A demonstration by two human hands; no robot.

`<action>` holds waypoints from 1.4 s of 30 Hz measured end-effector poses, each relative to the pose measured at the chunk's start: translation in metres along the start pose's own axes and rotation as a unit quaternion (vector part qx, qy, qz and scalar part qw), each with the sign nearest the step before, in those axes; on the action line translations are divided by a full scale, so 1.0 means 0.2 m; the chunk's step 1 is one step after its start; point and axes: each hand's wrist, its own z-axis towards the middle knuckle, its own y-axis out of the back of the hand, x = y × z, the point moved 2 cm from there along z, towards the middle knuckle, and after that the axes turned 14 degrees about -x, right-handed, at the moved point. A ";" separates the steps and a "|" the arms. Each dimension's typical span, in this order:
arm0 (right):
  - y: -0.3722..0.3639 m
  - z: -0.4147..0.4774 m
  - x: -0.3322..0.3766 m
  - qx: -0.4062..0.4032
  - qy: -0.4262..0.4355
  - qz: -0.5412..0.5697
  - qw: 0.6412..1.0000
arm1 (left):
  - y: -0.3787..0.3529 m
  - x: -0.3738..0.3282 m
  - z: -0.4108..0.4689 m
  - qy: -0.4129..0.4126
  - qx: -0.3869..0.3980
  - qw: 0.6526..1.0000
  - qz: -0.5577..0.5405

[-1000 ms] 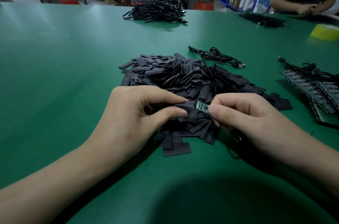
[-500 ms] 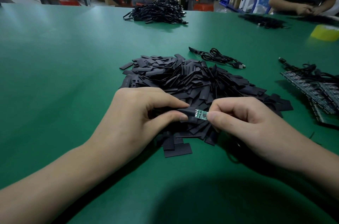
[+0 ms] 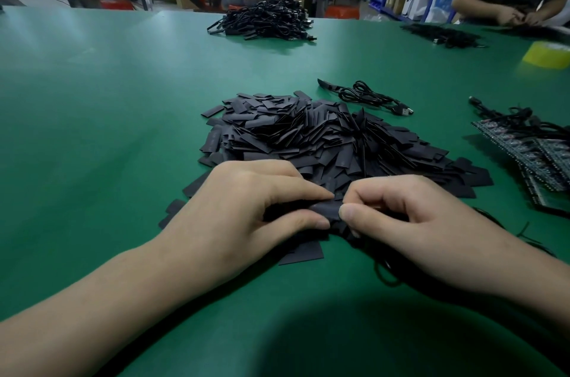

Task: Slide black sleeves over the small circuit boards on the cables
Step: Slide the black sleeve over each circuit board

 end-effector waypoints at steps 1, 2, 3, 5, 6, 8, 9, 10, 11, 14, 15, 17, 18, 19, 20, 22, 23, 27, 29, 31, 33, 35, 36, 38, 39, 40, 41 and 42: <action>0.00 0.00 0.00 -0.002 -0.001 0.005 1.000 | 0.00 0.00 0.00 -0.005 -0.004 1.000 0.001; 0.00 0.00 0.00 -0.004 -0.001 0.011 1.000 | 0.00 0.00 0.00 -0.006 -0.010 1.000 0.002; 0.00 0.00 0.00 -0.007 -0.001 0.018 1.000 | 0.00 0.00 0.00 -0.004 -0.016 1.000 0.002; 0.00 0.00 -0.01 -0.027 0.003 0.035 0.999 | 0.01 0.00 0.00 0.010 -0.032 0.999 -0.005; 0.00 0.01 -0.01 -0.049 0.008 0.045 0.998 | 0.01 0.00 0.00 0.022 -0.043 0.999 -0.011; 0.02 0.01 -0.01 -0.101 0.025 0.067 0.992 | 0.01 0.01 0.00 0.052 -0.064 0.996 -0.022; 0.03 0.01 -0.01 -0.126 0.044 0.066 0.989 | 0.01 0.02 0.01 0.066 -0.072 0.995 -0.026; 0.04 0.00 0.00 -0.148 0.070 0.051 0.985 | 0.01 0.02 0.01 0.079 -0.079 0.993 -0.032; 0.05 0.00 0.01 -0.167 0.098 0.026 0.981 | 0.02 0.03 0.01 0.088 -0.084 0.992 -0.039; 0.06 -0.01 0.02 -0.203 0.145 -0.020 0.968 | 0.02 0.02 0.01 0.092 -0.087 0.991 -0.048; 0.06 -0.01 0.02 -0.212 0.154 -0.029 0.965 | 0.02 0.02 0.01 0.088 -0.088 0.991 -0.047; 0.06 -0.02 0.03 -0.221 0.166 -0.043 0.960 | 0.02 0.01 0.01 0.081 -0.091 0.992 -0.043; 0.07 -0.02 0.03 -0.222 0.171 -0.048 0.959 | 0.02 0.00 0.01 0.078 -0.092 0.992 -0.042; 0.06 -0.02 0.04 -0.223 0.177 -0.052 0.957 | 0.02 0.00 0.00 0.075 -0.094 0.992 -0.040; 0.06 -0.02 0.04 -0.224 0.180 -0.053 0.956 | 0.02 0.00 0.00 0.073 -0.096 0.992 -0.040; 0.07 -0.03 0.04 -0.223 0.183 -0.055 0.956 | 0.02 0.00 0.00 0.070 -0.099 0.992 -0.042; 0.07 -0.03 0.04 -0.223 0.185 -0.057 0.955 | 0.02 0.00 0.00 0.069 -0.100 0.992 -0.044; 0.07 -0.02 0.04 -0.220 0.191 -0.065 0.954 | 0.01 0.01 0.00 0.080 -0.095 0.990 -0.068; 0.07 -0.02 0.04 -0.220 0.197 -0.070 0.953 | 0.01 0.01 0.00 0.086 -0.090 0.989 -0.084; 0.08 -0.02 0.04 -0.223 0.203 -0.073 0.951 | 0.01 0.02 0.00 0.086 -0.088 0.988 -0.090; 0.09 -0.02 0.04 -0.224 0.206 -0.072 0.950 | 0.01 0.02 0.00 0.084 -0.088 0.988 -0.093; 0.08 -0.02 0.04 -0.218 0.210 -0.076 0.950 | 0.01 0.01 0.00 0.081 -0.087 0.989 -0.091; 0.08 -0.02 0.03 -0.215 0.211 -0.079 0.950 | 0.01 0.01 0.00 0.080 -0.086 0.989 -0.087; 0.07 -0.02 0.03 -0.213 0.210 -0.082 0.951 | 0.01 0.01 0.00 0.072 -0.085 0.991 -0.075; 0.07 -0.02 0.03 -0.215 0.209 -0.081 0.951 | 0.01 0.01 0.00 0.067 -0.087 0.992 -0.068; 0.07 -0.02 0.03 -0.216 0.209 -0.081 0.950 | 0.00 0.01 0.00 0.061 -0.089 0.992 -0.061; 0.06 -0.02 0.03 -0.217 0.209 -0.081 0.950 | 0.00 0.00 0.00 0.056 -0.090 0.993 -0.056; 0.06 -0.02 0.03 -0.217 0.211 -0.081 0.950 | 0.00 0.00 0.00 0.051 -0.090 0.993 -0.051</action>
